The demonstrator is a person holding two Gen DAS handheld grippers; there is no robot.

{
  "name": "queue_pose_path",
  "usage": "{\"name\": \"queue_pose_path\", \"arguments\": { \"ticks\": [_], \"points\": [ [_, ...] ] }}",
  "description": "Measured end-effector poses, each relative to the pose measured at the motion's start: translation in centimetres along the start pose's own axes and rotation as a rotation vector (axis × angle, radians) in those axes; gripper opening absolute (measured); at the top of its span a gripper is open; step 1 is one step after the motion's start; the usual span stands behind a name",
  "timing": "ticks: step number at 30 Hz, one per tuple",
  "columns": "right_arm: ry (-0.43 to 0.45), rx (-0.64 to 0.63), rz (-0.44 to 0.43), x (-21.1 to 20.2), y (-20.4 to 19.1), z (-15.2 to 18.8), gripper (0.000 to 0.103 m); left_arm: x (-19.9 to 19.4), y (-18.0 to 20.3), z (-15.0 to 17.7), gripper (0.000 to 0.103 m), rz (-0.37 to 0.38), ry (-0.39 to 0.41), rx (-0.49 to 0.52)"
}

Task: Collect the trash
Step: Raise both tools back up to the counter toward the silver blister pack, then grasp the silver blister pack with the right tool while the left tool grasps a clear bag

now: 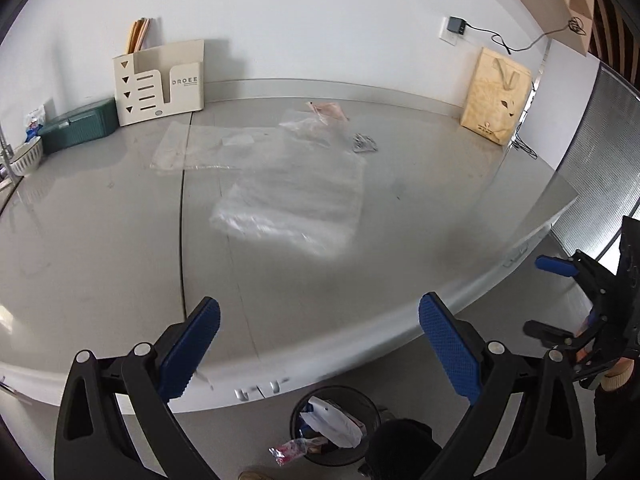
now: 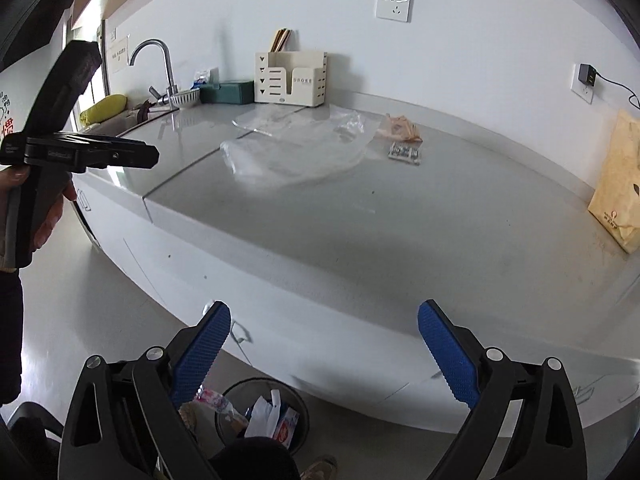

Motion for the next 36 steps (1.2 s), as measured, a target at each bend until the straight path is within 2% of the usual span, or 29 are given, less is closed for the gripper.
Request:
{"name": "queue_pose_path", "arguments": {
  "ticks": [4,10,13,17,20,23,25,27,29,30,33,35,36],
  "points": [
    [0.029,0.048,-0.01,1.5,3.0,-3.4,0.096,4.7,-2.8,-2.8,0.099,-0.002,-0.051,-0.027],
    [0.041,0.145,-0.017,5.2,8.5,-8.1,0.096,10.8,-4.8,-5.2,0.099,0.013,-0.121,-0.038],
    [0.042,0.185,-0.023,7.1,10.4,-10.0,0.096,13.1,-4.9,-6.3,0.099,0.062,-0.151,-0.049],
    [0.052,0.2,0.0,9.0,12.1,-12.2,0.096,15.2,-4.7,-6.7,0.099,0.078,-0.173,-0.049],
    [0.05,0.215,-0.013,10.0,12.7,-12.8,0.096,15.9,-4.5,-6.7,0.096,0.117,-0.18,-0.051],
    [0.032,0.206,0.002,11.0,13.2,-13.0,0.096,16.3,-4.6,-6.6,0.093,0.09,-0.174,-0.033],
    [0.023,0.197,0.02,11.6,13.6,-13.1,0.096,16.3,-4.5,-6.4,0.086,0.083,-0.171,-0.018],
    [0.019,0.201,0.03,12.2,14.0,-13.3,0.096,16.2,-4.4,-6.3,0.074,0.081,-0.17,-0.003],
    [0.019,0.211,0.031,12.6,14.4,-13.4,0.096,16.0,-4.3,-6.2,0.055,0.072,-0.17,0.011],
    [0.015,0.216,0.036,13.0,14.7,-13.6,0.096,16.0,-4.2,-6.1,0.051,0.063,-0.169,0.02],
    [0.004,0.218,0.058,14.8,15.6,-14.6,0.096,15.8,-4.1,-5.8,0.028,0.045,-0.154,0.045],
    [-0.009,0.222,0.08,16.0,16.2,-15.2,0.096,15.5,-4.1,-5.6,0.009,0.041,-0.131,0.051],
    [-0.014,0.22,0.089,16.6,16.5,-15.6,0.096,15.3,-4.0,-5.5,0.007,0.042,-0.114,0.049]
  ]
}}
Point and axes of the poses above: each gripper's, at about its wrist camera, not at the fingertips, and x roughly the way its jaws point, y to its right, z to its underside, the point moved 9 cm from there along x, roughly the way its jaws point, and after that the axes turned 9 degrees about -z, right-handed, at the moved point
